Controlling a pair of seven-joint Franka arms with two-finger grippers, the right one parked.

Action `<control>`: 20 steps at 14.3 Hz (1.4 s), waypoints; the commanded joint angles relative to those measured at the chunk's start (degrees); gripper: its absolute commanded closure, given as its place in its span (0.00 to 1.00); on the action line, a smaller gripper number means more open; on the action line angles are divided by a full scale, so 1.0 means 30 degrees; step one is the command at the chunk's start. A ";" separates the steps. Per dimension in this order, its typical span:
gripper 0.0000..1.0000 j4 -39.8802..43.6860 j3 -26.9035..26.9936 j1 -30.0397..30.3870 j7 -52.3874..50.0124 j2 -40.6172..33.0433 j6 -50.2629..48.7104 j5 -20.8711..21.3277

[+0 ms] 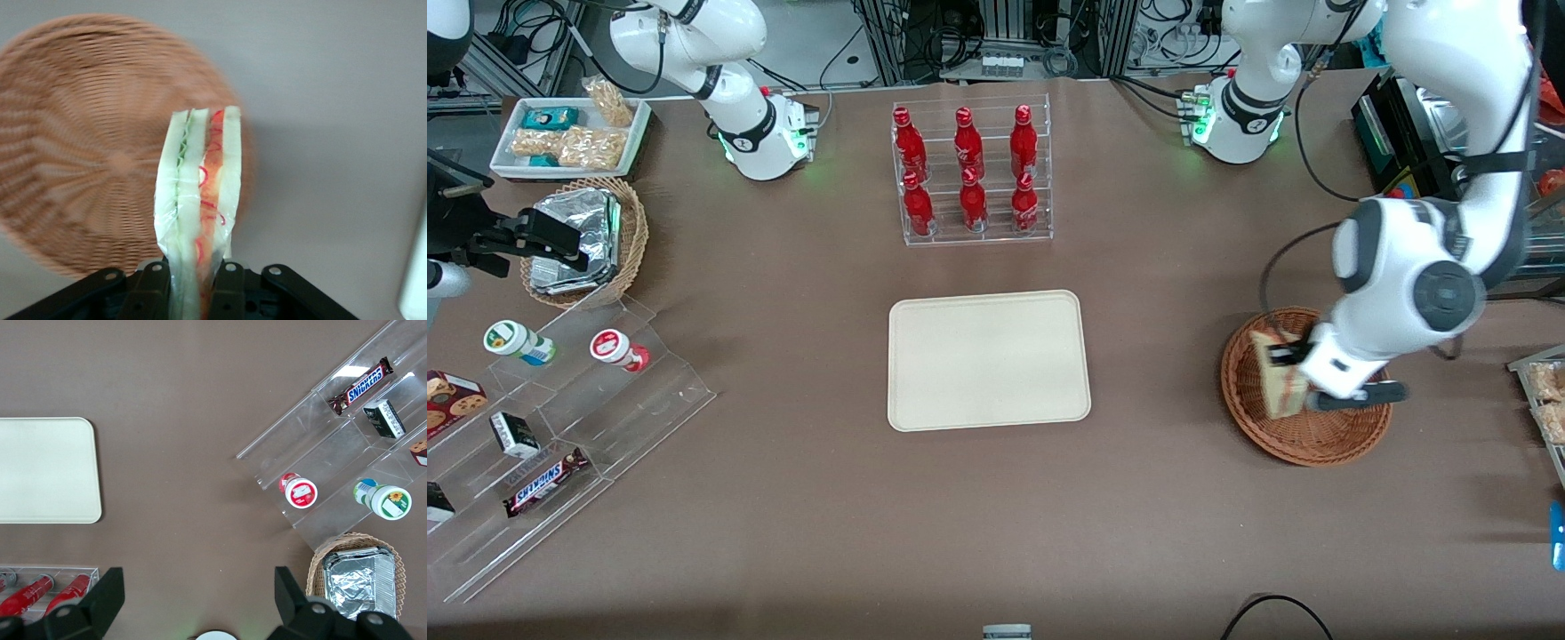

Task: Place sandwich from basket to tray
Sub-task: 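Carry the sandwich with the left gripper over the cream tray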

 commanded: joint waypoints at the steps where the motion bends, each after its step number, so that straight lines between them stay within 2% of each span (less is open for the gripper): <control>1: 1.00 0.1686 -0.0667 -0.2133 -0.2553 0.1368 -0.0295 -0.0045; 6: 1.00 0.6193 -0.0669 -0.7114 -0.9672 0.4939 0.0115 -0.0045; 9: 1.00 0.8833 -0.0640 -0.9286 -1.2490 0.7166 0.0144 0.0042; 14: 1.00 1.0537 -0.0494 -1.1894 -1.4489 0.9806 0.3041 0.0276; 18: 0.99 1.0892 -0.0551 -1.2278 -1.4374 1.0806 0.3075 0.1038; 19: 0.91 1.0805 -0.0551 -1.2367 -1.4344 1.0807 0.3074 0.1039; 20: 0.41 1.0804 -0.0551 -1.2339 -1.4402 1.0720 0.3016 0.1009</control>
